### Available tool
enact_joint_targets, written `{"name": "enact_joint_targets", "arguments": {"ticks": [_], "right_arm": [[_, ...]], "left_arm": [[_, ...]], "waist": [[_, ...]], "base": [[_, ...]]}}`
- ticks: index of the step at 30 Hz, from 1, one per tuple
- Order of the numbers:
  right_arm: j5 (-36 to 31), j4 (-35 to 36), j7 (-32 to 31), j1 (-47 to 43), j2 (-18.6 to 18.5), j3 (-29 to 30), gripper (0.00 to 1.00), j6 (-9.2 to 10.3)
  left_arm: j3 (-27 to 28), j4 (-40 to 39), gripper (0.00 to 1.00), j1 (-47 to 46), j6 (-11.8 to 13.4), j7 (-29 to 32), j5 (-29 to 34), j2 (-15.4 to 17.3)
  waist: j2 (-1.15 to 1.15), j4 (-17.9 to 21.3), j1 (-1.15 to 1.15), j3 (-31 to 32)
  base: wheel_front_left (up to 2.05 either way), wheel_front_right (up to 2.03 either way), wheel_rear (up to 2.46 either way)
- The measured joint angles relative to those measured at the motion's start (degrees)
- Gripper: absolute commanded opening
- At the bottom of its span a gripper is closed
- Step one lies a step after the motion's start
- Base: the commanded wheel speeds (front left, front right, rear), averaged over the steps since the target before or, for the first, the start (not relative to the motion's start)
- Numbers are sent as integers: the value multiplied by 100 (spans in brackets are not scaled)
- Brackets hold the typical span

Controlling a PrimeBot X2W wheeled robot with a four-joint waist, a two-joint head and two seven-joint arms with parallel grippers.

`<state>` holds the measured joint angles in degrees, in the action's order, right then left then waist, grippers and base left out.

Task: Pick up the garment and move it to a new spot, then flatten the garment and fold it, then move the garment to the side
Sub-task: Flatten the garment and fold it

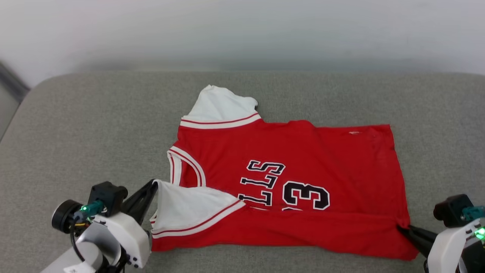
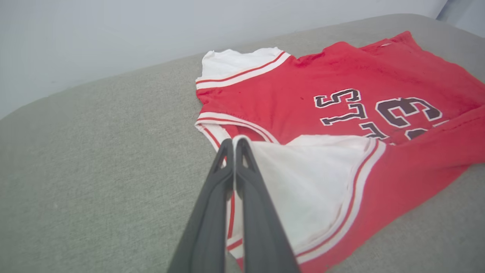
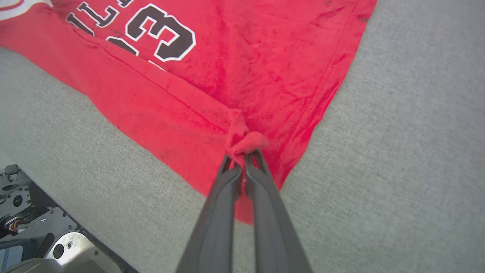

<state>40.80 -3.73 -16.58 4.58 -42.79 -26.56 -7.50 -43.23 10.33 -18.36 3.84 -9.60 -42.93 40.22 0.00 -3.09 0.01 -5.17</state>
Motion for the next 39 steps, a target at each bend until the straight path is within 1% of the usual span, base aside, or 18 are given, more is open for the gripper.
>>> {"name": "enact_joint_targets", "arguments": {"ticks": [6,13,16,20,21,22,23,26,28,30,33,35,37,39], "right_arm": [[-48,-250,10,452,96,-122,0,-1],[-120,-712,98,912,257,-393,0,-1],[-119,-915,147,1065,309,-558,0,-1],[-62,-1132,218,1182,369,-778,0,0],[-23,-1157,254,1189,383,-811,17,0],[14,-1173,297,1189,387,-827,49,0],[19,-1182,353,1190,385,-838,100,1],[75,-1170,556,1161,367,-820,100,0],[121,-1101,653,1084,308,-754,100,0],[152,-1050,701,973,246,-694,100,0],[152,-932,748,833,193,-615,100,0],[149,-866,738,767,147,-559,100,0],[148,-793,688,703,135,-509,100,0],[148,-722,630,659,136,-470,100,-1]], "left_arm": [[-71,786,0,-500,-298,-149,153,-257],[-120,1621,0,-873,-560,-280,193,-582],[-193,2049,0,-942,-695,-322,193,-745],[-312,2542,0,-1035,-860,-355,175,-968],[-314,2650,0,-1038,-895,-375,133,-1033],[-314,2722,18,-1039,-906,-383,123,-1077],[-315,2789,100,-1043,-925,-408,129,-1095],[-300,2842,100,-1044,-940,-454,137,-1082],[-283,2763,100,-1045,-939,-467,151,-1004],[-283,2632,100,-1070,-936,-435,196,-851],[-286,2294,100,-1199,-906,-169,241,-590],[-298,2040,100,-1281,-907,220,207,-422],[-376,1811,100,-1346,-938,861,76,-260],[-465,1548,100,-1402,-990,1631,-162,-107]], "waist": [[0,62,0,-414],[0,82,1,-811],[0,91,0,-895],[0,96,0,-860],[0,94,0,-827],[0,91,0,-786],[0,89,0,-736],[0,73,0,-550],[0,58,0,-403],[0,35,-1,-253],[0,-7,-1,-45],[0,-40,-1,70],[0,-75,-1,158],[0,-108,-2,221]], "base": [[0,0,0],[0,0,0],[0,0,0],[0,0,0],[0,0,0],[0,0,0],[0,0,0],[0,0,0],[0,0,0],[0,0,0],[0,0,0],[0,0,0],[0,0,0],[0,0,0]]}}
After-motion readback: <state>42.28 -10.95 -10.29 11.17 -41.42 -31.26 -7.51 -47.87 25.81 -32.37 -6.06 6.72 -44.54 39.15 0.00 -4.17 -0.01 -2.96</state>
